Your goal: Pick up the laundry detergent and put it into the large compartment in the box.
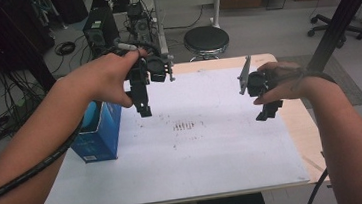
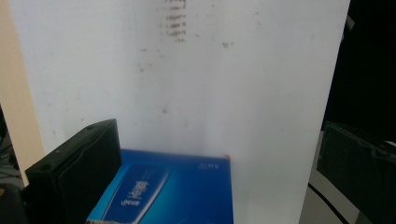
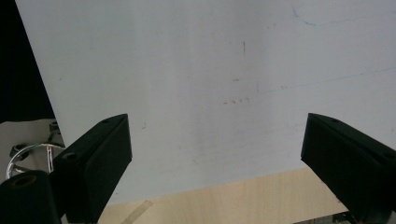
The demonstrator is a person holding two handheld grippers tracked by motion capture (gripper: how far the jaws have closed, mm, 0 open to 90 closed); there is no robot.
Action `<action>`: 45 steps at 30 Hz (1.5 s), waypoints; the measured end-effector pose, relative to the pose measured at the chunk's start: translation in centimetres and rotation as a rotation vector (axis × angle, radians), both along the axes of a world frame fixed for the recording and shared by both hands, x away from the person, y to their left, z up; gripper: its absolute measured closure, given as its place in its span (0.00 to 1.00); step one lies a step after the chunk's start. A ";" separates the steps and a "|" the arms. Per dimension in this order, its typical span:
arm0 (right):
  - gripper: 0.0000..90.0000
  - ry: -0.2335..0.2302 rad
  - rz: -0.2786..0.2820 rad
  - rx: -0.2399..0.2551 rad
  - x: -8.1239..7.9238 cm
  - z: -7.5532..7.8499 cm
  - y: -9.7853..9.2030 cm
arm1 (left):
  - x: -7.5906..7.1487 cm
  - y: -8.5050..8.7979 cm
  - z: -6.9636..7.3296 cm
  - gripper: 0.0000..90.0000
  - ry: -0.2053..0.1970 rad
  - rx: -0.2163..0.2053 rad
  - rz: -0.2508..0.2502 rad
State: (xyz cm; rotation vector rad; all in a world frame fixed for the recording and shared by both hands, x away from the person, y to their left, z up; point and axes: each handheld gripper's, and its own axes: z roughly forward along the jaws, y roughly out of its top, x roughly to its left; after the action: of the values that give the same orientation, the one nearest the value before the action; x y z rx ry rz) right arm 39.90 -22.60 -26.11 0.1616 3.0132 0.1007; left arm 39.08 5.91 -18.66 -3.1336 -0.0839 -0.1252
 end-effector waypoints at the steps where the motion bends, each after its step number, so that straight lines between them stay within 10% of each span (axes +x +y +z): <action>1: 0.09 0.000 0.000 0.000 0.0 0.0 0.0 | -0.1 -0.3 -0.1 0.00 -0.004 -0.001 -0.013; 45: 0.09 -0.001 0.029 -0.006 -0.1 0.3 0.3 | 0.2 -2.1 -1.8 0.00 0.040 -0.032 -0.028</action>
State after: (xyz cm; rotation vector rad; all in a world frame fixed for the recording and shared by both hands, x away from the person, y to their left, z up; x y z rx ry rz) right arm 39.84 -22.35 -25.77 0.1177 3.0149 0.0946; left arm 39.32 3.82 -20.44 -3.1683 -0.0429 -0.0622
